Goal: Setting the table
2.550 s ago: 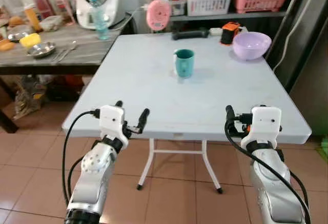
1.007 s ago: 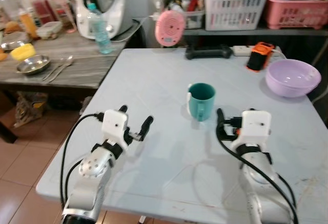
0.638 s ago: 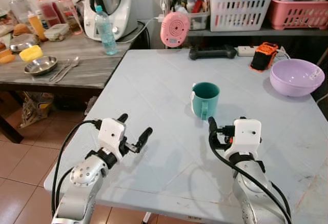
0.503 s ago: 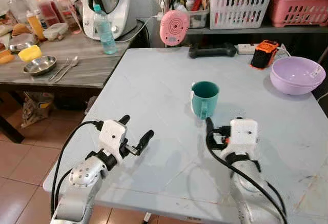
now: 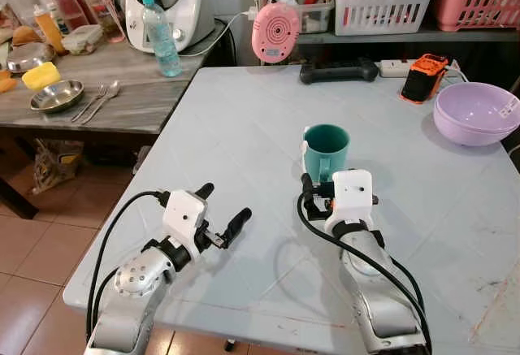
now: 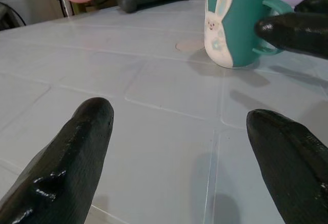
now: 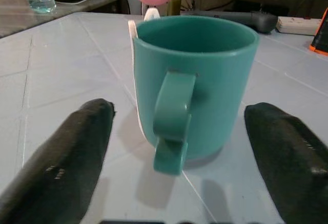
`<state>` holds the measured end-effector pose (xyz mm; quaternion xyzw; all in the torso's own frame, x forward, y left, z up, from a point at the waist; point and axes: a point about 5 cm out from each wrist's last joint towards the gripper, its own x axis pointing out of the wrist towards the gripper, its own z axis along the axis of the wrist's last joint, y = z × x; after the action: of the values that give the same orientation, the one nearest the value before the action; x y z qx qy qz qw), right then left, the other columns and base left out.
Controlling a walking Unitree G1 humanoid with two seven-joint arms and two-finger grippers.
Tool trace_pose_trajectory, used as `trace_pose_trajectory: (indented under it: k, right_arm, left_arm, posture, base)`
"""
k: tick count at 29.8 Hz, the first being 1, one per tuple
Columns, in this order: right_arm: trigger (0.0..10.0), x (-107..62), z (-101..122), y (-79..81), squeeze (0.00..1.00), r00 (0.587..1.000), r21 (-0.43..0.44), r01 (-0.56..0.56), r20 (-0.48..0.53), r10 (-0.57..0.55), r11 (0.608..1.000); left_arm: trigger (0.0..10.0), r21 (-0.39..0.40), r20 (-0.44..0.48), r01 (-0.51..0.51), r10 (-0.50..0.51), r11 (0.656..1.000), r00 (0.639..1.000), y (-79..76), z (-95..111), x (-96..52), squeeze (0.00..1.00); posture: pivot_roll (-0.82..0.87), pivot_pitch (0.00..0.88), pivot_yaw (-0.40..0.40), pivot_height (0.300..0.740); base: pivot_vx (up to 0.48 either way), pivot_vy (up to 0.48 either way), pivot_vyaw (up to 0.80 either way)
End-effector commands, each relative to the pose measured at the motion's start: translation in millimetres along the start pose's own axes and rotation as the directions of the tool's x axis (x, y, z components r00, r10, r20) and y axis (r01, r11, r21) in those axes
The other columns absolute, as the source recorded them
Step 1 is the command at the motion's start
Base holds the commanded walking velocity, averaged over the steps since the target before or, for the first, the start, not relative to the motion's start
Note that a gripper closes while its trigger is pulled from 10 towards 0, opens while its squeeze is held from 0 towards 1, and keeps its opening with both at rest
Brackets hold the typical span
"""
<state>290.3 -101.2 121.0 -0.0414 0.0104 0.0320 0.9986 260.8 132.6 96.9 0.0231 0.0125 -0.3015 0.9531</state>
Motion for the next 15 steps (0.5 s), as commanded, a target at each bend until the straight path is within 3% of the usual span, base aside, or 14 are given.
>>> trace_pose_trajectory:
  k: [1,7,15]
  right_arm:
    - [0.0,4.4,2.2,7.5,0.00,1.000,0.006,-0.009,0.013,0.009,1.000]
    - [0.0,10.3,7.0,13.5,0.00,0.999,0.005,-0.009,0.040,0.008,1.000]
    - [0.0,10.2,5.2,8.2,0.00,0.999,0.011,0.015,0.049,-0.015,1.000]
  left_arm:
    - [10.0,0.007,-0.003,-0.009,0.009,1.000,1.000,3.0,0.1,-0.2,0.00]
    - [10.0,0.000,0.002,-0.009,0.009,1.000,1.000,0.5,-0.6,1.1,0.00]
    - [10.0,0.000,0.008,-0.013,0.013,1.000,1.000,0.0,1.5,1.5,0.00]
  posture:
    - [-0.06,0.048,0.106,0.740]
    - [-0.06,0.045,0.105,0.740]
    - [-0.06,0.045,0.107,0.740]
  base:
    - [0.000,0.000,0.00]
    - [0.000,0.000,0.00]
    - [0.000,0.000,0.00]
